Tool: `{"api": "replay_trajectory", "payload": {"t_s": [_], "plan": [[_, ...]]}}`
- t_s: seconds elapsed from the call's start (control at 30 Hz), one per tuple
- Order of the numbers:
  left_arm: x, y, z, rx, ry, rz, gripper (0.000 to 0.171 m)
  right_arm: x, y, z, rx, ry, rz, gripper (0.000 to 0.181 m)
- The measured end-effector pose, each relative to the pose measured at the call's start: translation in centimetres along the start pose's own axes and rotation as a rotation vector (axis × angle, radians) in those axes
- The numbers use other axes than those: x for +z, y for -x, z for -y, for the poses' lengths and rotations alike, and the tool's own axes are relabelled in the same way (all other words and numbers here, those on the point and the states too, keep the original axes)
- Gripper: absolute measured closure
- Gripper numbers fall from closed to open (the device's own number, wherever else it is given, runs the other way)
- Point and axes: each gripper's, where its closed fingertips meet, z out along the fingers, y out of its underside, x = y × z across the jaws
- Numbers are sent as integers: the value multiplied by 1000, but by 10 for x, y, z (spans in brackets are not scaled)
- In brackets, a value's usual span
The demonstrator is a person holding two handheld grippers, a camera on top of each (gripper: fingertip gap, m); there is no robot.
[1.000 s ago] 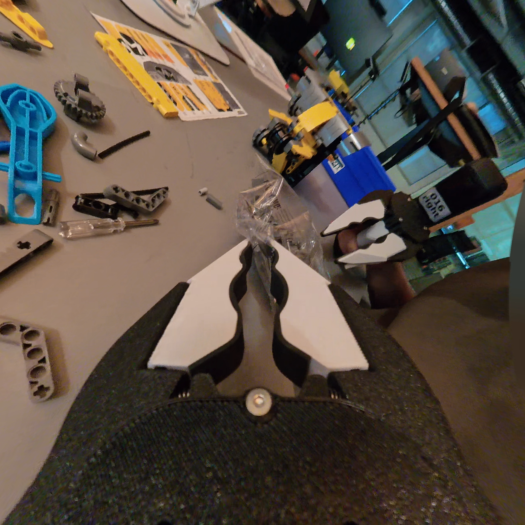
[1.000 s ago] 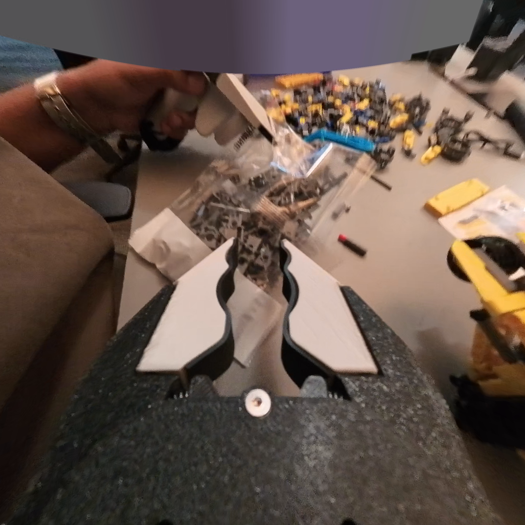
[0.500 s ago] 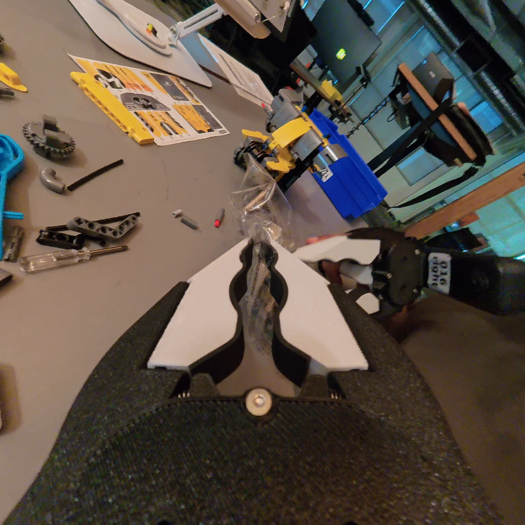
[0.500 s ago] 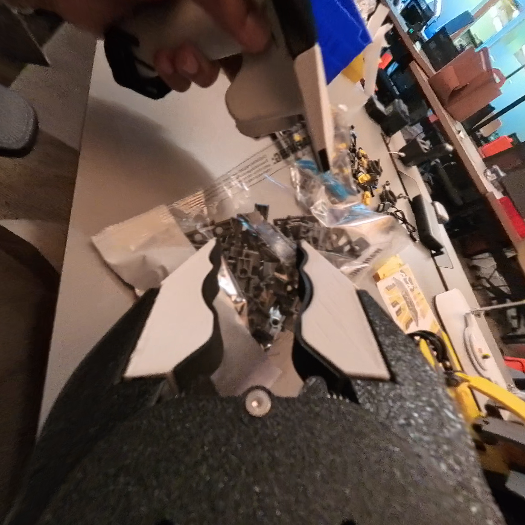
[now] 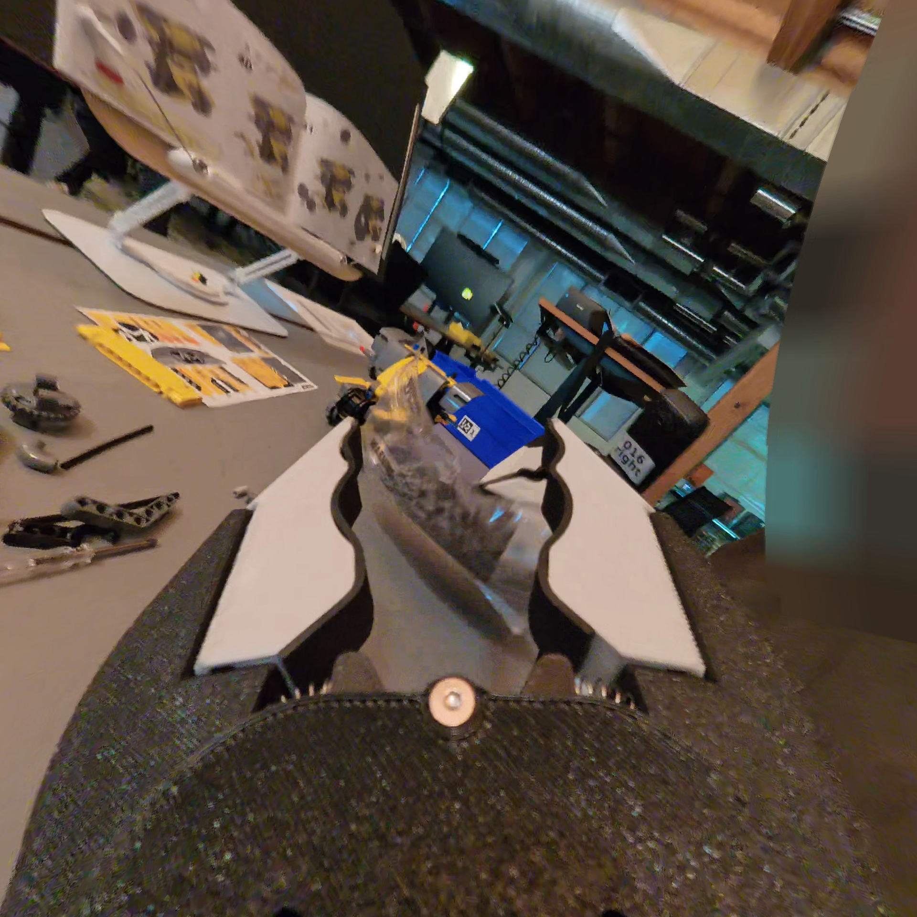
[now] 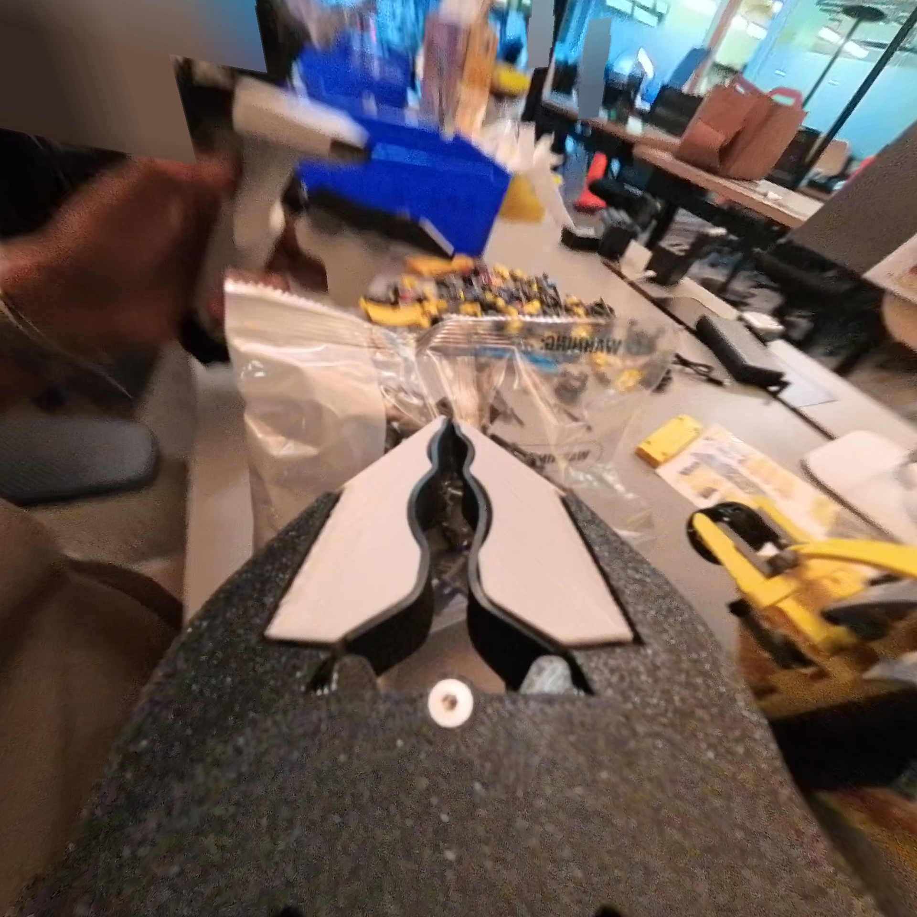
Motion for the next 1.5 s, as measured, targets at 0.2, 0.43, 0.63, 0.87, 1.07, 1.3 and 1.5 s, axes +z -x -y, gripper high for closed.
{"api": "replay_trajectory", "payload": {"t_s": [0.2, 0.43, 0.63, 0.87, 1.07, 1.3, 1.5], "plan": [[18, -36, -33, 54, 92, -178, 99, -24, -1, 30, 395, -291, 216, 181], [47, -52, -62, 256, 166, -158, 148, -23, 14, 25, 552, -338, 341, 181], [42, -48, -71, 324, 210, -123, 171, -27, 20, 13, 527, -266, 369, 181], [41, -48, -80, 352, 262, -128, 171, -32, 10, 9, 423, -227, 306, 139], [41, -57, -94, 318, 310, -223, 171, -24, 33, 10, 357, -140, 447, 116], [43, -55, -98, 308, 304, -220, 171, -21, 43, 5, 343, -80, 493, 169], [38, -51, -98, 306, 325, -210, 171, -24, 37, -2, 358, -63, 448, 176]]}}
